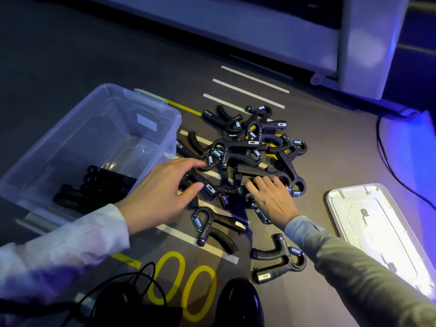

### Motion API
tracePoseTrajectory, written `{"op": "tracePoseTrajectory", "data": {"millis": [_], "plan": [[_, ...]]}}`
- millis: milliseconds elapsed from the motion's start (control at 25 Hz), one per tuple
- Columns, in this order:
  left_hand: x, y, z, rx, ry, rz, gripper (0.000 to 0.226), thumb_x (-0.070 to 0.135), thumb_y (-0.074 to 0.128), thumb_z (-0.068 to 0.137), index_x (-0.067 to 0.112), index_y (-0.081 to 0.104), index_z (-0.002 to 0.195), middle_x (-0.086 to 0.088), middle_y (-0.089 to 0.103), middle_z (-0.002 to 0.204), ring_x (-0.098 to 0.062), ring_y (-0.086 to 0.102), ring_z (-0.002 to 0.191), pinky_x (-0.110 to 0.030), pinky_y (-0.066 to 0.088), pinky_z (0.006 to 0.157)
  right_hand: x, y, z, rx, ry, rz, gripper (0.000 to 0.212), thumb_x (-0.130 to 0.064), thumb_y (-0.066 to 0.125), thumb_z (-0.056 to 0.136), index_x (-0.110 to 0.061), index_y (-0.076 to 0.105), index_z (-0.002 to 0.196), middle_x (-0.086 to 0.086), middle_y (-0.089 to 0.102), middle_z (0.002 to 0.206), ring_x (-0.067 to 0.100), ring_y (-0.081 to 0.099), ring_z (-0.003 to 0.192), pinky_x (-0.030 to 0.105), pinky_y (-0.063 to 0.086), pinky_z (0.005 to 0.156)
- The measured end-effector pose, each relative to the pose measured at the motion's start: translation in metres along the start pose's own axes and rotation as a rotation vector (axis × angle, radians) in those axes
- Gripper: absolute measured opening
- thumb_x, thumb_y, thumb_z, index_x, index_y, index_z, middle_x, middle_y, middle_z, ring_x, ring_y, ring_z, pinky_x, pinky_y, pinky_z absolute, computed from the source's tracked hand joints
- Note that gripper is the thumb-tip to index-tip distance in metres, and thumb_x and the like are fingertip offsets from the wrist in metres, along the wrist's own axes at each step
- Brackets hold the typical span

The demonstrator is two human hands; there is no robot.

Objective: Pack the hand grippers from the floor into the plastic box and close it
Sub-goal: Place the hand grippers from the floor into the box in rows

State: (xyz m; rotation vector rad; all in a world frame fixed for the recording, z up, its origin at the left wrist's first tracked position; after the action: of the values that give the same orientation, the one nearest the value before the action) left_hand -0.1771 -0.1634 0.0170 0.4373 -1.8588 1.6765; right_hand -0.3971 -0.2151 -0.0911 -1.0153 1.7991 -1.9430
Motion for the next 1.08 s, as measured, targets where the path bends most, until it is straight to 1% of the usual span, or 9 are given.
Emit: {"op": "tracePoseTrajectory", "data": {"millis": [80,160,400,520,640,760,840,920,1080], "plan": [[-0.002,-0.005,0.001,0.035,-0.056,-0.076,0.034,0.032,0.056,0.089,0.025,0.055,0.123,0.009,0.062,0.117,-0.001,0.054,0.093,-0.018,0.036,0.079,-0.013,-0.033,0.003,0.224,-0.128,0.018,0.036,-0.01,0.047,0.077,-0.013,0.053,0.112,0.007,0.059,0.084,0.027,0.056,0.072,0.037,0.036,0.078],[-0.006,-0.009,0.004,0.039,-0.164,-0.211,0.033,0.032,0.055,0.09,0.022,0.058,0.121,0.009,0.063,0.112,-0.001,0.056,0.099,-0.008,0.039,0.078,-0.032,-0.072,0.008,0.347,-0.272,0.031,0.034,-0.008,0.039,0.085,-0.018,0.053,0.114,0.007,0.06,0.089,0.026,0.058,0.079,0.037,0.034,0.086],[-0.019,-0.055,-0.003,-0.167,-0.355,-0.613,0.022,0.024,0.059,0.087,0.005,0.07,0.094,-0.011,0.07,0.077,-0.009,0.059,0.063,-0.018,0.047,0.057,-0.076,-0.164,0.041,0.539,-0.522,0.041,0.036,-0.008,0.028,0.094,-0.027,0.049,0.116,0.001,0.064,0.104,0.02,0.054,0.105,0.032,0.029,0.104],[-0.041,-0.091,-0.009,-0.004,-0.354,-0.759,0.019,0.018,0.056,0.089,0.005,0.069,0.09,-0.004,0.069,0.072,-0.007,0.061,0.062,-0.018,0.05,0.061,-0.085,-0.192,0.076,0.612,-0.489,0.121,0.036,-0.006,0.039,0.089,-0.026,0.049,0.117,0.002,0.064,0.114,0.018,0.05,0.113,0.033,0.022,0.108],[-0.073,-0.114,-0.014,0.24,-0.397,-1.008,0.022,0.02,0.05,0.093,0.005,0.066,0.094,0.001,0.068,0.072,-0.005,0.061,0.063,-0.016,0.049,0.061,-0.09,-0.211,0.118,0.633,-0.202,0.488,0.044,-0.008,0.049,0.083,-0.017,0.051,0.126,0.01,0.053,0.129,0.022,0.042,0.121,0.036,0.024,0.108],[-0.107,-0.123,-0.022,0.421,-0.421,-1.236,0.022,0.021,0.046,0.095,0.006,0.063,0.094,0.002,0.066,0.076,-0.004,0.062,0.065,-0.016,0.049,0.06,-0.108,-0.211,0.153,0.298,0.118,1.071,0.053,-0.015,0.049,0.09,-0.007,0.031,0.139,0.007,0.046,0.131,0.023,0.045,0.121,0.037,0.034,0.106],[-0.124,-0.12,-0.028,0.456,-0.419,-1.309,0.022,0.021,0.044,0.096,0.009,0.062,0.094,0.004,0.066,0.077,-0.003,0.061,0.067,-0.015,0.049,0.063,-0.124,-0.202,0.174,0.026,0.228,1.38,0.049,-0.021,0.048,0.096,-0.008,0.027,0.138,-0.001,0.056,0.11,0.02,0.058,0.105,0.037,0.044,0.099],[-0.14,-0.114,-0.032,0.492,-0.429,-1.407,0.023,0.023,0.041,0.097,0.011,0.06,0.094,0.006,0.064,0.076,-0.003,0.058,0.068,-0.014,0.047,0.064,-0.142,-0.197,0.193,-0.168,0.203,1.504,0.035,-0.019,0.048,0.097,-0.005,0.04,0.129,0.002,0.062,0.09,0.02,0.062,0.085,0.033,0.053,0.086],[-0.168,-0.1,-0.031,0.467,-0.472,-1.368,0.027,0.029,0.04,0.098,0.011,0.06,0.099,-0.004,0.062,0.091,-0.013,0.056,0.08,-0.026,0.046,0.074,-0.166,-0.177,0.207,-0.4,0.137,1.581,0.011,-0.001,0.042,0.098,-0.004,0.052,0.101,0.013,0.059,0.086,0.015,0.06,0.068,0.014,0.053,0.062]]}}
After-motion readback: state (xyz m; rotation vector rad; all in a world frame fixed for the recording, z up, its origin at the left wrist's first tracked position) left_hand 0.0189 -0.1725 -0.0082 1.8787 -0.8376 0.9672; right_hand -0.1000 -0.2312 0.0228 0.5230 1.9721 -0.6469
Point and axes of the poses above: each hand's wrist, its own z-axis towards the middle knuckle, its own y-axis out of the palm, x = y × z, the point moved 4 cm from there along z, towards the middle knuckle
